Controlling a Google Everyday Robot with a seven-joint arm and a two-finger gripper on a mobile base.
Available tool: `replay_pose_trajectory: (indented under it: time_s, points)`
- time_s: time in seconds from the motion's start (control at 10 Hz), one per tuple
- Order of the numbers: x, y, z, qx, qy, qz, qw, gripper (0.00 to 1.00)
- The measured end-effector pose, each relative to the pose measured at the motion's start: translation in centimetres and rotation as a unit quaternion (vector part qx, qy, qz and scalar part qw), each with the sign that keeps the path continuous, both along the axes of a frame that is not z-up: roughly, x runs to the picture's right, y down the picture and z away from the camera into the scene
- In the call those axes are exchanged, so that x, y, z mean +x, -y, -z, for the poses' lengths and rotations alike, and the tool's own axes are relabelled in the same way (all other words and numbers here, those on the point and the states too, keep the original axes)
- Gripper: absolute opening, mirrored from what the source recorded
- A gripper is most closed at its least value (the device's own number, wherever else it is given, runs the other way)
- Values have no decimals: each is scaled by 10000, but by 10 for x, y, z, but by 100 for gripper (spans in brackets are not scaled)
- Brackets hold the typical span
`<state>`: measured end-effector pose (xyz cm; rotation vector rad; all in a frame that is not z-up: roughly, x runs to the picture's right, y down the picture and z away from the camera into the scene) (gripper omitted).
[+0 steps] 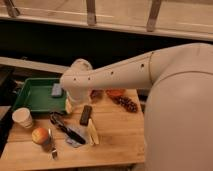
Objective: Place brush in metal cup
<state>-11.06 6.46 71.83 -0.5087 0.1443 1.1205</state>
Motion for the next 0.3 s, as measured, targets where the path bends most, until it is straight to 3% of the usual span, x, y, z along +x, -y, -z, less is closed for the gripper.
replay_pose_trajectory:
  time_s: [0.1,0.3]
  points:
    - [9,10,5,94,-168,-242,9995,71]
    - [16,16,7,144,-273,-376,9988,71]
